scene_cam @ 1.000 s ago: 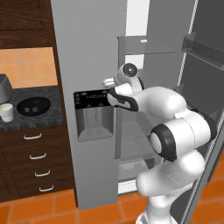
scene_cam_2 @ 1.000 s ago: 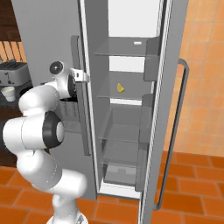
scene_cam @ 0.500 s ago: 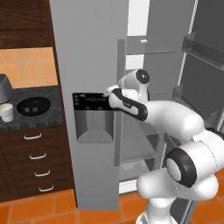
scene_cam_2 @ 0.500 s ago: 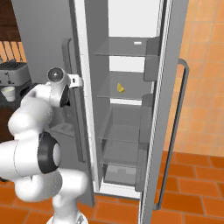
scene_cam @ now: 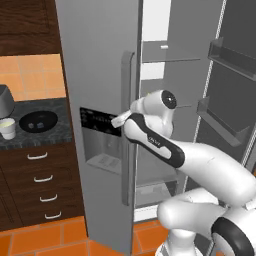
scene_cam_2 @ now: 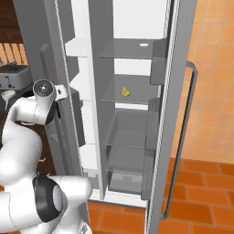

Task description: Grab a lemon wedge from the fridge and one ice cube from the ice bowl, and put them in the glass of lemonade.

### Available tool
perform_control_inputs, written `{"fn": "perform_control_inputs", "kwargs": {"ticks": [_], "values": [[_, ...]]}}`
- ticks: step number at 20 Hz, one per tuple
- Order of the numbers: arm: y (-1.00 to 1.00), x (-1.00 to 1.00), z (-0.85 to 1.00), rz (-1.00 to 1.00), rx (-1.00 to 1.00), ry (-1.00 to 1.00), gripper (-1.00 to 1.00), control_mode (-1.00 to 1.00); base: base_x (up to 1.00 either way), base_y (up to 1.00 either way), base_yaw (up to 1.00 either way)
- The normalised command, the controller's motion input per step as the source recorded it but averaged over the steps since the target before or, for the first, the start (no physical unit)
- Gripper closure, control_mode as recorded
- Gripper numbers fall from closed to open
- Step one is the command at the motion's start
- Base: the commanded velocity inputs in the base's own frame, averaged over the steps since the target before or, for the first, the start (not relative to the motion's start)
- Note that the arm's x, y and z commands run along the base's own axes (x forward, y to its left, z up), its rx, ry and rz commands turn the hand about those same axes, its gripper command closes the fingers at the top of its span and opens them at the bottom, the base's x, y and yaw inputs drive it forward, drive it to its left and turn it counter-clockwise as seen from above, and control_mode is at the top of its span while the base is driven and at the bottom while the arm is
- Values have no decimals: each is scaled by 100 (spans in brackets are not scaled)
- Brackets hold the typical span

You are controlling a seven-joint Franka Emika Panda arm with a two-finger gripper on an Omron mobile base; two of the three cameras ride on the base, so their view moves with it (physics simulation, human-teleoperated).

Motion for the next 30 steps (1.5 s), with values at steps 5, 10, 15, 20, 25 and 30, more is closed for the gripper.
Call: {"fn": "perform_control_inputs", "kwargs": {"ticks": [5, 10, 15, 20, 25, 30], "values": [[93, -92, 19, 21, -6, 2, 100, -100, 0, 0, 0], [80, -76, 5, 15, -7, 0, 100, -100, 0, 0, 0], [44, -69, 11, 6, -9, 0, -100, -100, 0, 0, 0], [-11, -68, 52, 3, -1, -4, -100, -100, 0, 0, 0], [-58, -49, 52, 0, 11, -16, -100, -100, 0, 0, 0], [-76, 10, 61, 0, 5, -3, -100, -100, 0, 0, 0]]}}
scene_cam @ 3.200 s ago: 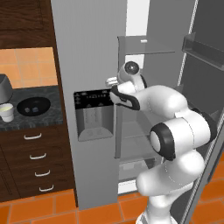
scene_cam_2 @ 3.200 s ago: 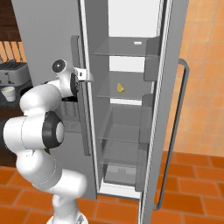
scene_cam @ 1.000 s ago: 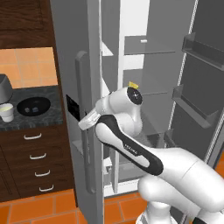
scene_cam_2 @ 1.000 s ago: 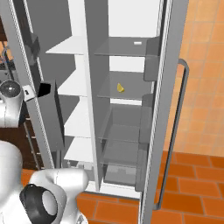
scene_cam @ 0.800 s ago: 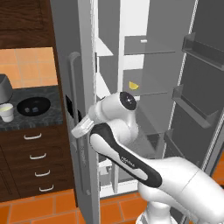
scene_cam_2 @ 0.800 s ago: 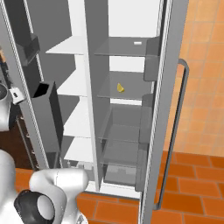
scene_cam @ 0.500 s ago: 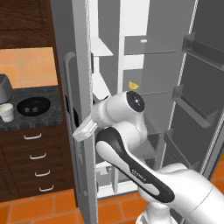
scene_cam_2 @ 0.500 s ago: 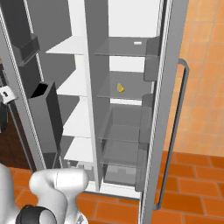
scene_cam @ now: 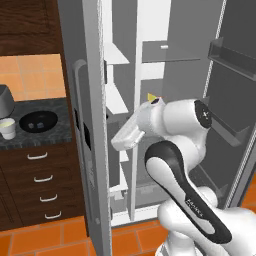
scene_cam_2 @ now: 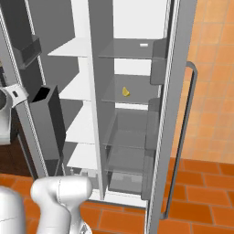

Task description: Grab a lemon wedge from the fridge and one ice cube from the ice bowl, and put them in the glass of lemonade.

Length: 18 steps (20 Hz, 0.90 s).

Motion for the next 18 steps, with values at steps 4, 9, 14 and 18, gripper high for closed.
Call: {"fn": "perform_control_inputs", "kwargs": {"ticks": [4, 9, 14, 18], "values": [[-53, 19, 74, 1, 0, 2, -100, -100, 0, 0, 0], [-6, 95, 12, 12, 0, 7, -100, -100, 0, 0, 0], [0, 54, -8, 19, 0, 2, -100, -100, 0, 0, 0], [17, 53, -22, 19, 0, 0, -100, -100, 0, 0, 0]]}}
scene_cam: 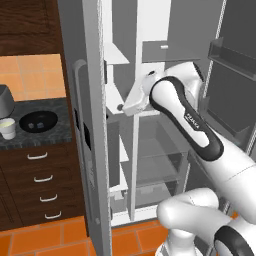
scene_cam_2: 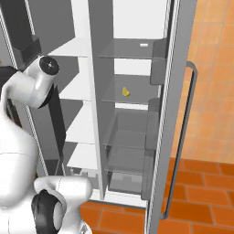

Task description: Grab a lemon wedge from the fridge and one ice cube from the ice bowl, and put them in the glass of lemonade.

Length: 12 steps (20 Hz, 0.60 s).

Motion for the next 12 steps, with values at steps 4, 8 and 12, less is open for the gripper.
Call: {"fn": "perform_control_inputs", "kwargs": {"ticks": [4, 8, 12], "values": [[23, 66, -17, 19, 0, 0, -100, -100, 0, 0, 0], [38, 32, -17, 18, 0, 0, -100, -100, 0, 0, 0], [77, 4, -4, 14, 0, -3, -100, -100, 0, 0, 0]]}}
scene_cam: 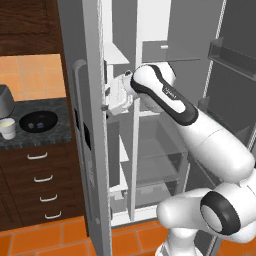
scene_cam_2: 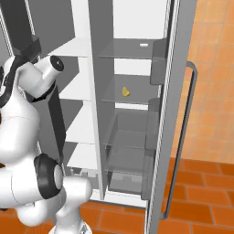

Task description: Grab a lemon wedge from the fridge and one ice cube from the ice bowl, and put them in the glass of lemonade.

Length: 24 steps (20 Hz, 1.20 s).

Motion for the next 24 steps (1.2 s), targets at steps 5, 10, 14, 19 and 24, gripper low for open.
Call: {"fn": "perform_control_inputs", "kwargs": {"ticks": [5, 10, 14, 19, 24], "values": [[90, 7, 0, 8, 0, 0, -100, -100, 0, 0, 0], [67, 31, 0, 5, 0, 0, -100, -100, 0, 0, 0], [73, 9, 0, 2, 0, 0, -100, -100, 0, 0, 0], [21, -11, 0, 0, -1, 0, -100, -100, 0, 0, 0], [-52, -63, 15, -7, 0, 0, -100, -100, 0, 0, 0]]}}
